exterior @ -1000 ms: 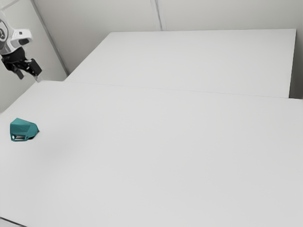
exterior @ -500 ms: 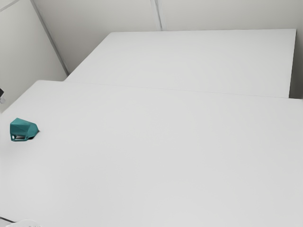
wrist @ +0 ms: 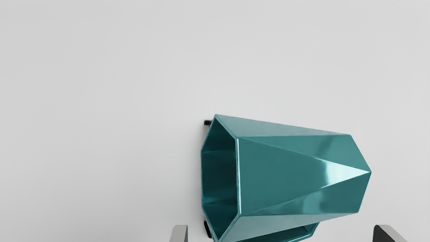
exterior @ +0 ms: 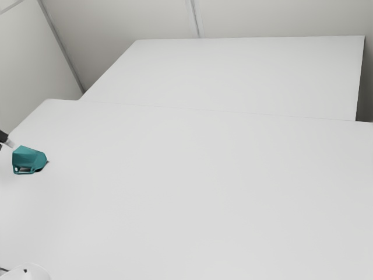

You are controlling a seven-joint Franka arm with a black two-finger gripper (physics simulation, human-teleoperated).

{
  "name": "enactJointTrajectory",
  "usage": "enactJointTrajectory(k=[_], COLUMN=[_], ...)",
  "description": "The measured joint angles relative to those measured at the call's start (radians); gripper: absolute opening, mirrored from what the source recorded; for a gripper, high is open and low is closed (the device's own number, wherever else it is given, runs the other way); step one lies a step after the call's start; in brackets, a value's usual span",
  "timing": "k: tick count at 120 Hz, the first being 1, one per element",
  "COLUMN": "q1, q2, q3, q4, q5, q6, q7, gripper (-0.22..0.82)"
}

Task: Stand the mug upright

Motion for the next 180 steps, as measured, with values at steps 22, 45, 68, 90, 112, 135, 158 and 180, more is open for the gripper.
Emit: enactJointTrajectory(k=[22, 45, 68, 90, 112, 135, 158, 180], q1=[0.027, 0.043, 0.058, 0.067, 0.069, 0.066, 0.051, 0.021], q2=[0.077, 0.113, 0.115, 0.124, 0.126, 0.125, 0.117, 0.102], q3=[-0.016, -0.035, -0.032, -0.029, -0.034, -0.035, -0.035, -0.033], q4=[0.018, 0.034, 0.035, 0.034, 0.034, 0.034, 0.033, 0.032], q5=[-0.061, -0.120, -0.196, -0.268, -0.312, -0.324, -0.325, -0.325], q6=[-0.033, -0.059, -0.084, -0.109, -0.128, -0.132, -0.131, -0.130], q7=[0.034, 0.059, 0.076, 0.072, 0.063, 0.056, 0.050, 0.043], gripper=[0.60, 0.58, 0.42, 0.16, -0.05, -0.14, -0.17, -0.18])
